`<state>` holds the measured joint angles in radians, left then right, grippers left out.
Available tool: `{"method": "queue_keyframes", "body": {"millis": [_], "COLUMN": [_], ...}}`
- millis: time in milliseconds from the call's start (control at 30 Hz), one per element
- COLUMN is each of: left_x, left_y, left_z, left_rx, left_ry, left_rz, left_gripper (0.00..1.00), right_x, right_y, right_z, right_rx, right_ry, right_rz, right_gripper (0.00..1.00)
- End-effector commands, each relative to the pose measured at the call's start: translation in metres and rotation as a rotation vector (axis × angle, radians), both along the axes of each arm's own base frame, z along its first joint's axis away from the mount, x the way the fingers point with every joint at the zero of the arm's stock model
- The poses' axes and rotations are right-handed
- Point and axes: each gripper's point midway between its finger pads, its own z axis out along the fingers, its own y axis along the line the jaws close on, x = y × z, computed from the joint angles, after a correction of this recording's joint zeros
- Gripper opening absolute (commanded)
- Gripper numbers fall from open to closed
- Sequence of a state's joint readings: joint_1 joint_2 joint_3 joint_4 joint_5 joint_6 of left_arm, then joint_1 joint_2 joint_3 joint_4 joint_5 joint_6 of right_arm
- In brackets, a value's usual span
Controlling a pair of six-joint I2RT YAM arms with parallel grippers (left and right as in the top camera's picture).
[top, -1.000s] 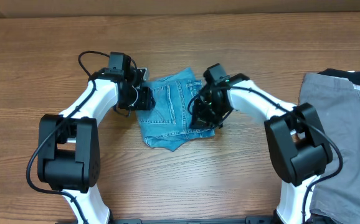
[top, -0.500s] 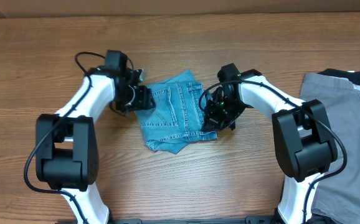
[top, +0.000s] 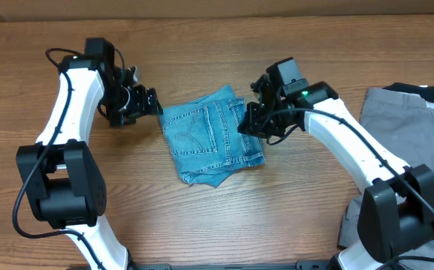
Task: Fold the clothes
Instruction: 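Grasp the left side of the folded jeans with the left gripper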
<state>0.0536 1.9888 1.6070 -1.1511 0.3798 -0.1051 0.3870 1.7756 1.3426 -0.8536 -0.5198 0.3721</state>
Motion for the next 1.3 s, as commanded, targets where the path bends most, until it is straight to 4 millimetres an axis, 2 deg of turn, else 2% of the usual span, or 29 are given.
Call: {"method": "queue_keyframes", "body": {"millis": [0, 167, 300, 400, 500, 700, 767, 900, 1033, 1100, 1200, 1267], "left_x": [-0.022, -0.05, -0.051, -0.055, -0.067, -0.074, -0.077, -0.072, -0.07, -0.071, -0.069, -0.062], "left_y": [-0.016, -0.037, -0.051, -0.064, -0.079, -0.106, -0.109, -0.122, -0.13, -0.133, -0.126, -0.117], "left_z": [-0.017, -0.053, -0.076, -0.084, -0.092, -0.102, -0.108, -0.109, -0.106, -0.103, -0.098, -0.09], "left_rx": [-0.058, -0.138, -0.207, -0.252, -0.238, -0.203, -0.158, -0.169, -0.201, -0.228, -0.239, -0.239], "left_ry": [0.08, 0.161, 0.144, 0.133, 0.159, 0.19, 0.2, 0.164, 0.149, 0.149, 0.166, 0.165], "left_rz": [-0.014, 0.019, 0.082, 0.078, 0.054, 0.04, 0.044, 0.011, -0.006, -0.024, 0.002, 0.018], "left_gripper": [0.88, 0.9, 0.93, 0.93, 0.94, 0.89, 0.85, 0.65, 0.31, 0.19, 0.09, 0.04], "right_x": [-0.003, -0.001, -0.004, -0.007, -0.012, -0.011, -0.011, -0.012, -0.013, -0.016, -0.018, -0.017], "right_y": [0.008, 0.004, -0.001, -0.002, -0.002, -0.002, -0.002, -0.002, -0.002, 0.0, 0.005, 0.003], "right_z": [-0.012, -0.047, -0.081, -0.103, -0.118, -0.121, -0.121, -0.121, -0.121, -0.119, -0.103, -0.083], "right_rx": [-0.018, -0.108, -0.16, -0.183, -0.199, -0.199, -0.2, -0.201, -0.202, -0.184, -0.135, -0.132], "right_ry": [0.033, 0.128, 0.232, 0.293, 0.331, 0.33, 0.33, 0.33, 0.336, 0.341, 0.33, 0.303], "right_rz": [-0.013, -0.109, -0.18, -0.207, -0.201, -0.199, -0.196, -0.192, -0.191, -0.166, -0.103, -0.067], "right_gripper": [0.09, 0.08, 0.08, 0.08, 0.08, 0.08, 0.08, 0.08, 0.06, 0.05, 0.04, 0.04]}}
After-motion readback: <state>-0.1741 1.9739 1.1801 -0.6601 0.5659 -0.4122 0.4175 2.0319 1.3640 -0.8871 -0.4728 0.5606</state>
